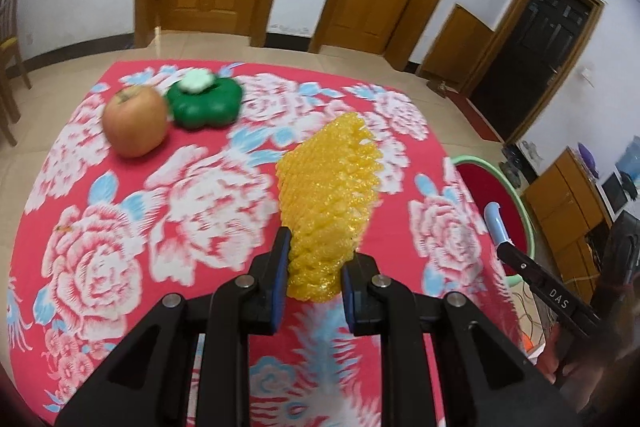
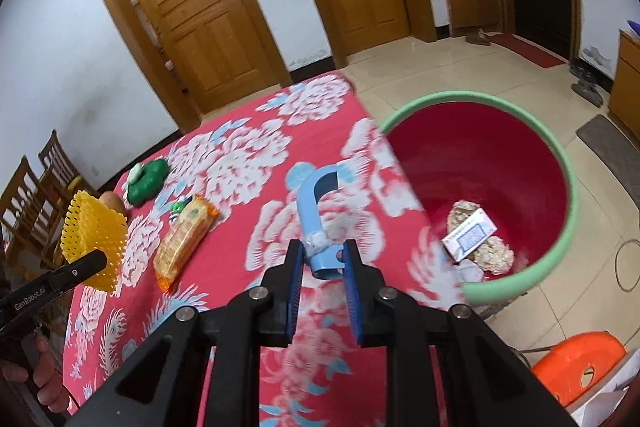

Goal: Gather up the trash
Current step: 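Carry both items to the bucket while the right tool opens to drop the blue hook, then open the left tool over the bucket to drop the yellow foam net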

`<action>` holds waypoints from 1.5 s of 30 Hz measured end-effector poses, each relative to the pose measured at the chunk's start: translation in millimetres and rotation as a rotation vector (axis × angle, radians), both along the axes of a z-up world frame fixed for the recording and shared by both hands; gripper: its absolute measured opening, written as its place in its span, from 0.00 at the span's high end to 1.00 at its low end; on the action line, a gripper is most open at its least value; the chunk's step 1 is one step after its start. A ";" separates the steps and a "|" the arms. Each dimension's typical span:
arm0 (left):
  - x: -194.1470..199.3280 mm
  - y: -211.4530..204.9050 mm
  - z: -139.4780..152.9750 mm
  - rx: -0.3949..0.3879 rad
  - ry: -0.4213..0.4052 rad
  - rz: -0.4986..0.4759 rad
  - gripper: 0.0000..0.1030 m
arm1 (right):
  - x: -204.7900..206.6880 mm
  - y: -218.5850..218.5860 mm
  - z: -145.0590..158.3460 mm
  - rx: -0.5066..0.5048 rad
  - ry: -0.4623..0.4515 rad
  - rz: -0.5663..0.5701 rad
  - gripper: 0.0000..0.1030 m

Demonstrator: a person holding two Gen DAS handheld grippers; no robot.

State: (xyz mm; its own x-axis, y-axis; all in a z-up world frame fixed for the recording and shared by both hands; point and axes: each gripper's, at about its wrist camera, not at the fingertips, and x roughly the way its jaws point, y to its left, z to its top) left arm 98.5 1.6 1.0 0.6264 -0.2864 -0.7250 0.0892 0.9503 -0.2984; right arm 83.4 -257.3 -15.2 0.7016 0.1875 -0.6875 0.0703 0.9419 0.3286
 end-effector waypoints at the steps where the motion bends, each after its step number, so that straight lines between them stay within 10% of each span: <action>1: 0.9 -6.0 2.4 0.000 -0.004 -0.015 0.79 | -2.2 -6.4 0.8 0.005 -0.002 -0.015 0.79; 45: 89.3 -254.0 -13.3 0.061 0.022 -0.441 0.79 | -14.0 -149.7 -37.6 0.172 0.009 -0.321 0.70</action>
